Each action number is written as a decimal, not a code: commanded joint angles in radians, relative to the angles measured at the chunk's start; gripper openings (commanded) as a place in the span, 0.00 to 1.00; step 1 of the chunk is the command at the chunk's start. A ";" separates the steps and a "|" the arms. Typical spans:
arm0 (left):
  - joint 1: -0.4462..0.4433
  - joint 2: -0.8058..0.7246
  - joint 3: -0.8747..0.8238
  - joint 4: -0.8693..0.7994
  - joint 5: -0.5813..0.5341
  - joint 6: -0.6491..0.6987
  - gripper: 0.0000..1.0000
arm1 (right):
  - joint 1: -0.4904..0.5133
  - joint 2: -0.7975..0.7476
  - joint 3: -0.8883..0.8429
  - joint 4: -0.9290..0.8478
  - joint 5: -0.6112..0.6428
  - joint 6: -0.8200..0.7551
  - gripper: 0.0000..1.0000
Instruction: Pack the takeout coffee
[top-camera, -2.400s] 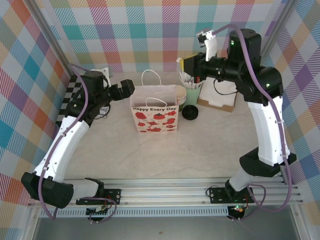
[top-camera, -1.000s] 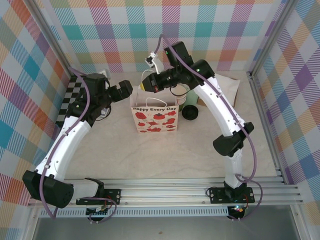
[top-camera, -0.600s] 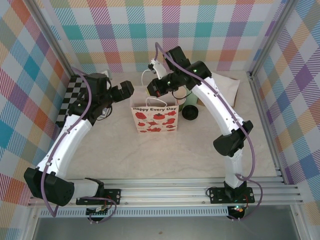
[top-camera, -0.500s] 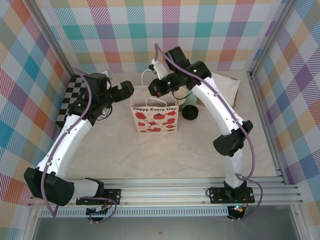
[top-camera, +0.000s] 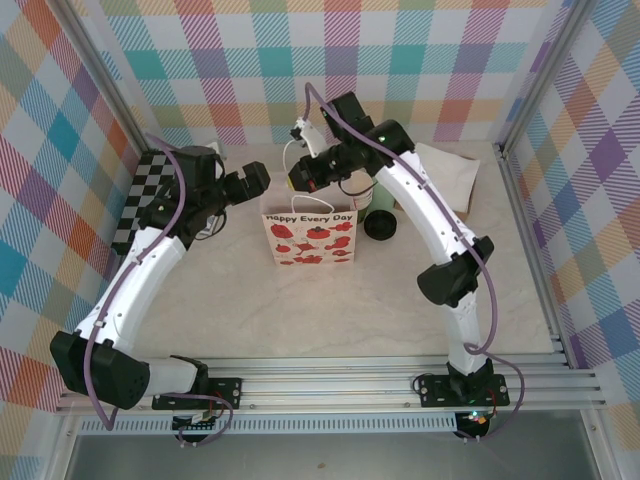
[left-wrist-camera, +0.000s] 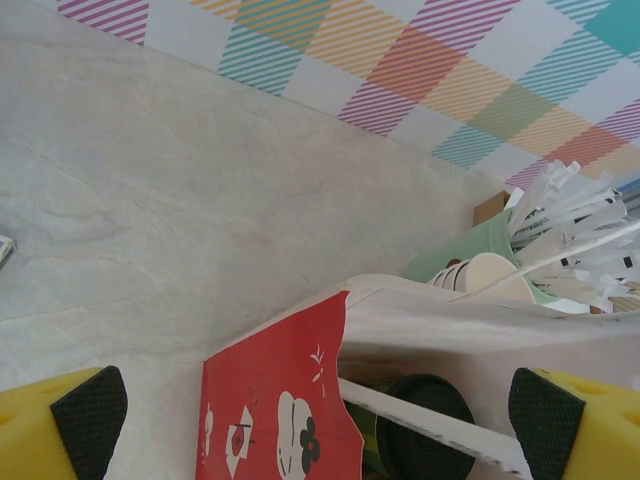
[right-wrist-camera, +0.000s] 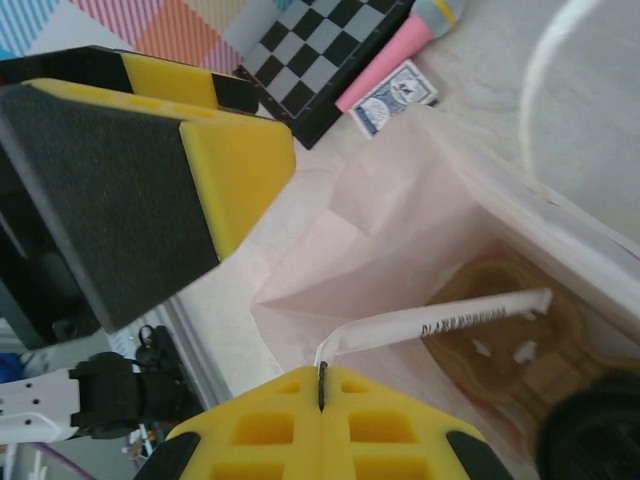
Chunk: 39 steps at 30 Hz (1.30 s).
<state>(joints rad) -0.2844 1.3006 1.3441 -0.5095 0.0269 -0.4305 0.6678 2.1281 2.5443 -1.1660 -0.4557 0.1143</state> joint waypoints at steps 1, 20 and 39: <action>0.008 -0.002 -0.005 0.018 0.008 -0.005 1.00 | 0.003 0.002 0.005 0.021 -0.061 0.021 0.01; 0.008 0.028 0.000 0.027 0.028 -0.023 1.00 | -0.008 -0.229 -0.298 0.036 0.388 -0.011 0.43; 0.009 -0.067 -0.119 0.221 0.141 0.079 1.00 | -0.542 -0.691 -1.009 0.386 0.443 0.435 1.00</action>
<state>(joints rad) -0.2840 1.2884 1.2613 -0.3828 0.0956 -0.4255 0.2028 1.4479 1.6222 -0.8703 0.0360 0.4416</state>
